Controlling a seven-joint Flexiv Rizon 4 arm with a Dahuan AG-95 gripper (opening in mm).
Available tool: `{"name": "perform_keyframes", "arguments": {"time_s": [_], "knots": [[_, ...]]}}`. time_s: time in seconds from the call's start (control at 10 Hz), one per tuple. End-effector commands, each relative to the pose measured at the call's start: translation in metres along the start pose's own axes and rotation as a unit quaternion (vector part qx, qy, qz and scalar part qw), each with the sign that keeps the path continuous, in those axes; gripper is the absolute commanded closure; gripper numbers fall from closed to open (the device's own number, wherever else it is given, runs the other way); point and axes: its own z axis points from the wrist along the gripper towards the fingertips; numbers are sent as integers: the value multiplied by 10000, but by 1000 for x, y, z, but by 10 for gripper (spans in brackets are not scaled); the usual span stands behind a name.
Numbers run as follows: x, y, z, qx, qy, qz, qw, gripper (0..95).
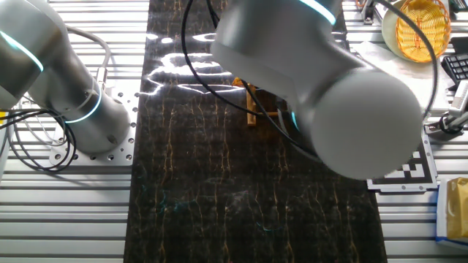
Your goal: Take the dish off the dish rack
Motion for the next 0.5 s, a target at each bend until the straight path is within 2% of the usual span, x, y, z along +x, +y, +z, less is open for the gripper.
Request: {"name": "perform_keyframes", "arguments": {"time_s": [0.1, 0.3, 0.5], "knots": [[0, 3, 4, -135, 190, 61, 9997, 570], [1, 6, 9, -190, 337, 84, 9992, 570], [2, 10, 17, -197, 362, 92, 9991, 570]]}}
